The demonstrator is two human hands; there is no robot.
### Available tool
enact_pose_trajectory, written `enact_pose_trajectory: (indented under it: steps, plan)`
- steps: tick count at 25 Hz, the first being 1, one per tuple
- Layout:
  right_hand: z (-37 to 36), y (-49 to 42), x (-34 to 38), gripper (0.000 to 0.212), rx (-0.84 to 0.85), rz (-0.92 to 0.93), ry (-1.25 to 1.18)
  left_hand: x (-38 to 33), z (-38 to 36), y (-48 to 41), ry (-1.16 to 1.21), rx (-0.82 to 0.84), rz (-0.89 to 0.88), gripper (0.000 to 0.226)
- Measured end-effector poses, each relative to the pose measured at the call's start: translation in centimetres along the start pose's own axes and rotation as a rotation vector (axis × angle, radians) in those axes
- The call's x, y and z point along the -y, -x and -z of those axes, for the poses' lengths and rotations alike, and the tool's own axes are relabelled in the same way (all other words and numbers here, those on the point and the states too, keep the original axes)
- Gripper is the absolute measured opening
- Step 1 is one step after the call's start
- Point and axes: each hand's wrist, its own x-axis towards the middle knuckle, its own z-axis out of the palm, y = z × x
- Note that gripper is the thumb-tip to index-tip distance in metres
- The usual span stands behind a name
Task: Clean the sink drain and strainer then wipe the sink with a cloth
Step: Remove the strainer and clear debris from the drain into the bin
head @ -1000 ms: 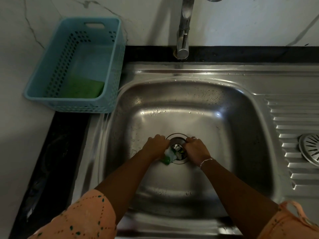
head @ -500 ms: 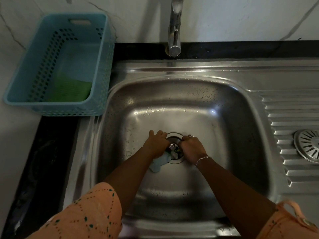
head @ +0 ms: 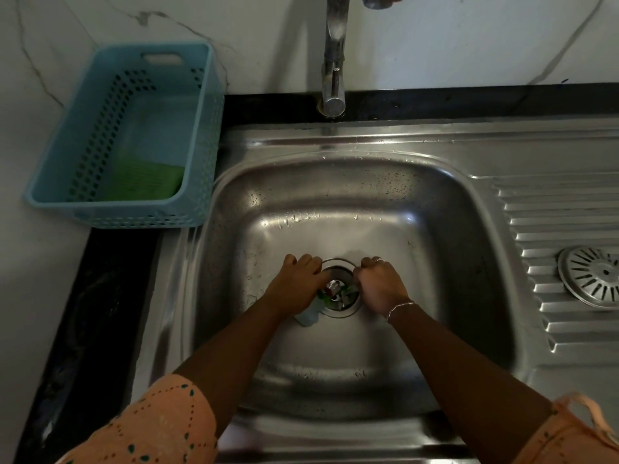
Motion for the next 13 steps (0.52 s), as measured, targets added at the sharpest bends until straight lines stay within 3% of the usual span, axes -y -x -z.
enact_pose_trajectory:
  steps: [4,13]
  plan:
    - [0.9,0.3,0.3,0.023,-0.024,-0.027,-0.050,-0.5,0.5,0.8,0.005,-0.028,0.005,0.026]
    - [5.4,1.5,0.6,0.018,-0.128,-0.174,-0.311,-1.0,4.2,1.4,0.298,-0.126,0.307,0.011]
